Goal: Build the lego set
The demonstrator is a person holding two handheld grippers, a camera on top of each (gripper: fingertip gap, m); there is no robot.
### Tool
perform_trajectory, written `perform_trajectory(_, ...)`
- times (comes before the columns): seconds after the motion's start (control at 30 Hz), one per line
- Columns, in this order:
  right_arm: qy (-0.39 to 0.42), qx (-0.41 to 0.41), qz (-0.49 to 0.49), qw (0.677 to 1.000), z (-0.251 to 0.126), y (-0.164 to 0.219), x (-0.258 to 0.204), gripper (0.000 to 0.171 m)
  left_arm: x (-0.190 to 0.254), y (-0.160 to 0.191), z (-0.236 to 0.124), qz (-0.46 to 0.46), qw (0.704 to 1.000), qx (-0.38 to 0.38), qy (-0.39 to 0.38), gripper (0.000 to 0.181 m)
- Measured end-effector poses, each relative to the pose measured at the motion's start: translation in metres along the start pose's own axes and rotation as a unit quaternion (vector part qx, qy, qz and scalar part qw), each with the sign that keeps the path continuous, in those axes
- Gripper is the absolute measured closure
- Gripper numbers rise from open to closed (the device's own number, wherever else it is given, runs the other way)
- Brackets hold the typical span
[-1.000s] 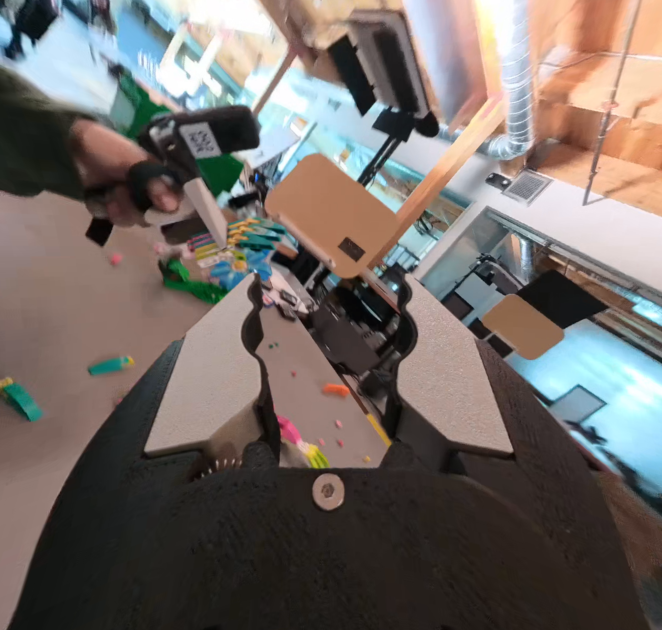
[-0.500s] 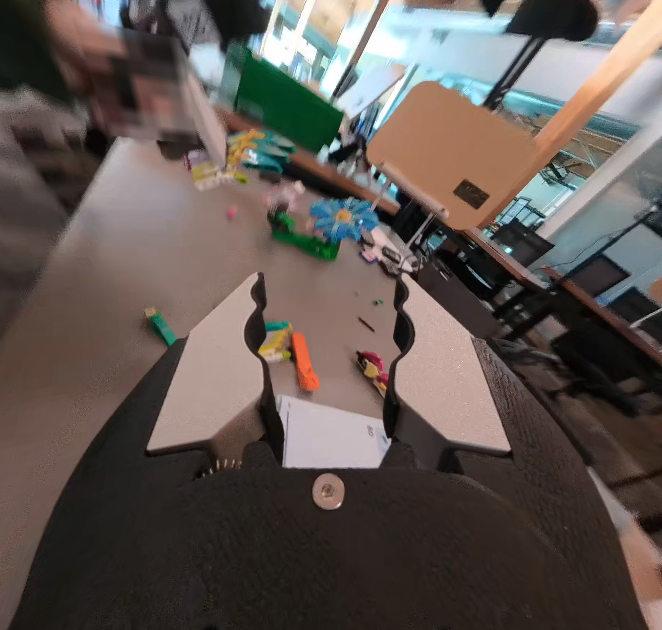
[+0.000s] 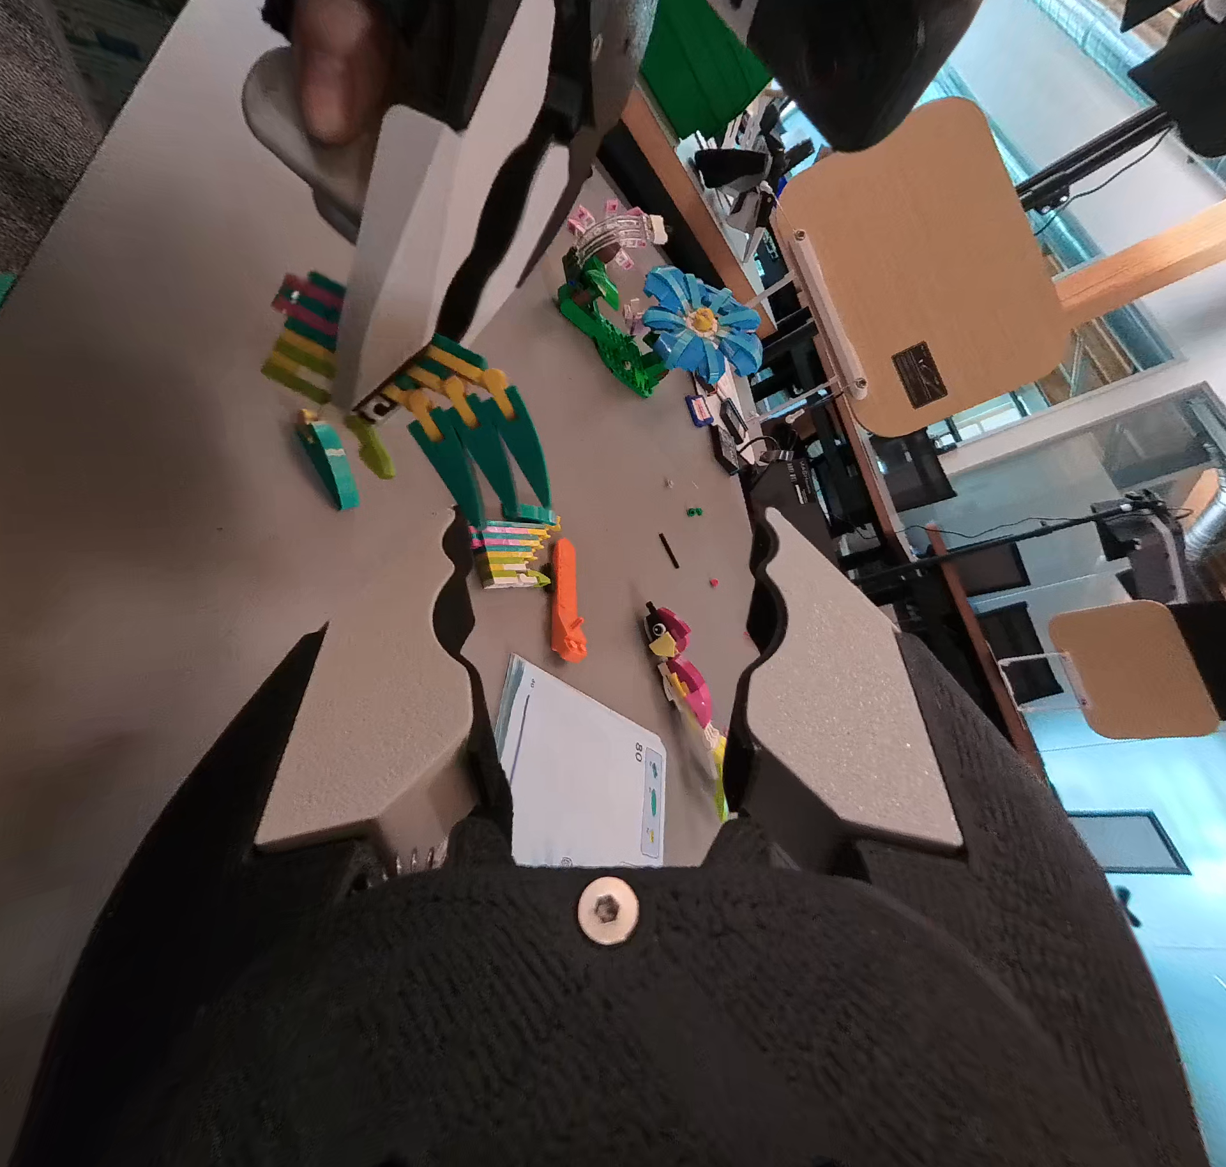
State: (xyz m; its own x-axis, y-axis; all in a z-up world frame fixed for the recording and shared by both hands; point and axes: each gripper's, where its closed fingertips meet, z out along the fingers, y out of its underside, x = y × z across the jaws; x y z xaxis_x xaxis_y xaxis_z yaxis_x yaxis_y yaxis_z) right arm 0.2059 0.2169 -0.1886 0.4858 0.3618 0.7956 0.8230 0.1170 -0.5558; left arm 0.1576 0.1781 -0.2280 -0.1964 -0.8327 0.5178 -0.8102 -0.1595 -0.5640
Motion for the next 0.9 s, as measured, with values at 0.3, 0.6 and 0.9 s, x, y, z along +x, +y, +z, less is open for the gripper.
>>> perform_trajectory(0.3,-0.004,-0.004,0.003,1.000,0.000,0.000,-0.001,0.085,0.003,0.007,0.012,0.005,0.999,-0.033,-0.003,0.175)
perform_trajectory(0.6,-0.009,0.003,0.075,0.997,-0.004,0.004,0.007,0.105,-0.007,-0.004,0.015,0.022,0.999,0.003,-0.033,0.175)
perform_trajectory(0.9,-0.067,0.224,0.407,0.883,-0.034,-0.033,0.049,0.140,-0.035,-0.064,-0.015,0.194,0.938,0.184,-0.221,0.176)
